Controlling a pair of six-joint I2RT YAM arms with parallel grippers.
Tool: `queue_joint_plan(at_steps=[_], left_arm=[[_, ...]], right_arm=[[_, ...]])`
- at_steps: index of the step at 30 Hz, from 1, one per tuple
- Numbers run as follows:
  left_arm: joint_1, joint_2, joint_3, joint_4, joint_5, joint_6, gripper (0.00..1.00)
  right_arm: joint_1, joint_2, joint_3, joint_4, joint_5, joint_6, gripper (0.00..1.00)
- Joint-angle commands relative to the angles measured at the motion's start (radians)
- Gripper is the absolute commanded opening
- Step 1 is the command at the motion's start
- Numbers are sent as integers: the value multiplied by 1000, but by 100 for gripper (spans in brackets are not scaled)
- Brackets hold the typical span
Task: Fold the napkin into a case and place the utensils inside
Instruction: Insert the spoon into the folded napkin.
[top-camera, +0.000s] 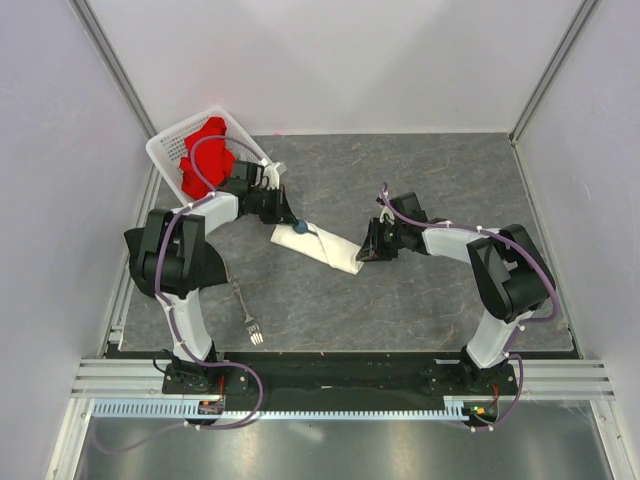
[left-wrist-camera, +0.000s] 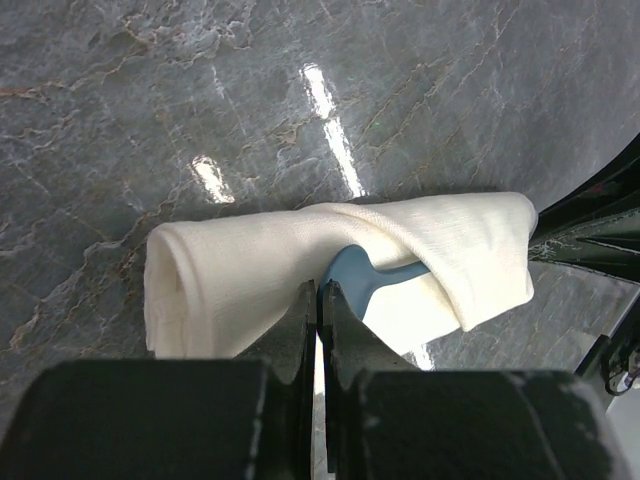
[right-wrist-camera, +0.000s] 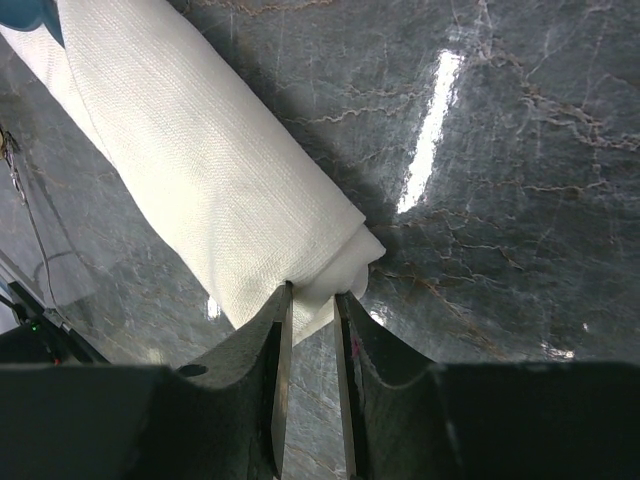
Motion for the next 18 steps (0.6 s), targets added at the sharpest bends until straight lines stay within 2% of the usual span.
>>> queue_joint_plan(at_steps=[1, 12, 14, 15, 17, 18], left_arm=[[-28, 19, 59, -16, 3, -34, 2], [-48, 21, 68, -54, -34, -40, 3], [-48, 13, 78, -69, -38, -45, 13], [-47, 7, 80, -74, -61, -59, 22], [-47, -23, 79, -86, -73, -65, 31], [-45, -39, 74, -88, -104, -77, 46]], right_arm=[[-3, 5, 21, 37, -12, -4, 30], [-3, -3, 15, 30, -3, -7, 30], [-3, -9, 13, 26, 5, -11, 30], [-3, -13, 13, 20, 9, -14, 30], [-4, -26, 12, 11, 15, -20, 30], [-3, -36, 13, 1, 23, -21, 30]])
